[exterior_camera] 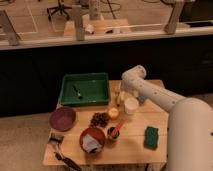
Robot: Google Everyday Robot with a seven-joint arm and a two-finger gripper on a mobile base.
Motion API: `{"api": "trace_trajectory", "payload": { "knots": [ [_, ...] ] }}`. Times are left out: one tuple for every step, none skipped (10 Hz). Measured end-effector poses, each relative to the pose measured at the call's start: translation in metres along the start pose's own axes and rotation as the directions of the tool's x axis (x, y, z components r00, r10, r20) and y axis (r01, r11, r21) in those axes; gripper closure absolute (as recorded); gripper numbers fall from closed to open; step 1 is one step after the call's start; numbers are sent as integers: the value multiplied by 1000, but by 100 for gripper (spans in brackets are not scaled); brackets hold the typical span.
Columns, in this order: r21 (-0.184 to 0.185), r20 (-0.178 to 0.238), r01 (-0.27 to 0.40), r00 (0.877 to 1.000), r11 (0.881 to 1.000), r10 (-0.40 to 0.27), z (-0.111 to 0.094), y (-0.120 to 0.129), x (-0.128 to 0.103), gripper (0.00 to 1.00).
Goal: Place banana in paper cup
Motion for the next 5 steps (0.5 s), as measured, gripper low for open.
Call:
{"api": "trace_trajectory", "payload": {
  "knots": [
    [1,7,9,1000,1000,-9,3,1,-2,20],
    [2,14,17,1000,1000,-17,5,2,-3,20],
    [-1,21,29,999,1000,-29,7,1,-5,20],
    [-7,28,42,999,999,-41,10,-1,-7,20],
    [-13,32,49,998,999,-49,11,-1,-9,20]
  ]
}}
